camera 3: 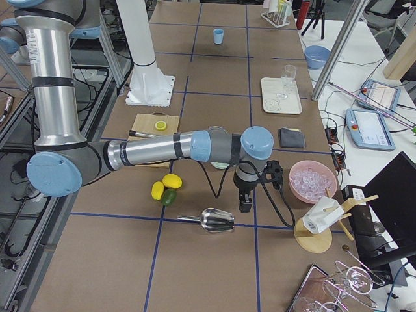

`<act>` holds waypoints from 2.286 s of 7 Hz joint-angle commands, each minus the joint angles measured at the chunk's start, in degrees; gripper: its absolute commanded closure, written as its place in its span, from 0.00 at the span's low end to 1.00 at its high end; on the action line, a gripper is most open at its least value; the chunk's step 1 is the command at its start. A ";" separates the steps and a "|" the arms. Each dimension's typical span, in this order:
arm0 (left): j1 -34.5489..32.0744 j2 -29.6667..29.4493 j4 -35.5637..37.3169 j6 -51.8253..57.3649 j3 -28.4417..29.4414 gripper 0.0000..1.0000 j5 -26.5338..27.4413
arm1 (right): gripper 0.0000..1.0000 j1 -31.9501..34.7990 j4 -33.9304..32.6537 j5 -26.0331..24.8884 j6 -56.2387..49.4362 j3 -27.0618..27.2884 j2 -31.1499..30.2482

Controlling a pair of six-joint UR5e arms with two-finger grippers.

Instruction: Pour ice into bowl

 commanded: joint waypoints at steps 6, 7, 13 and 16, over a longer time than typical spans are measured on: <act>-3.10 4.04 0.34 0.15 -2.92 0.00 0.16 | 0.00 -0.03 0.28 2.27 -0.22 0.43 0.93; -4.07 6.83 -0.44 0.23 -2.66 0.00 -0.10 | 0.00 -0.03 0.19 2.27 0.04 0.34 0.76; -8.74 8.45 -0.01 -0.29 -4.80 0.00 -0.01 | 0.00 -0.30 0.19 2.09 0.04 0.08 0.40; -8.13 6.17 -0.10 -0.38 -2.33 0.00 0.51 | 0.00 -2.40 6.65 2.44 0.22 -3.59 -0.03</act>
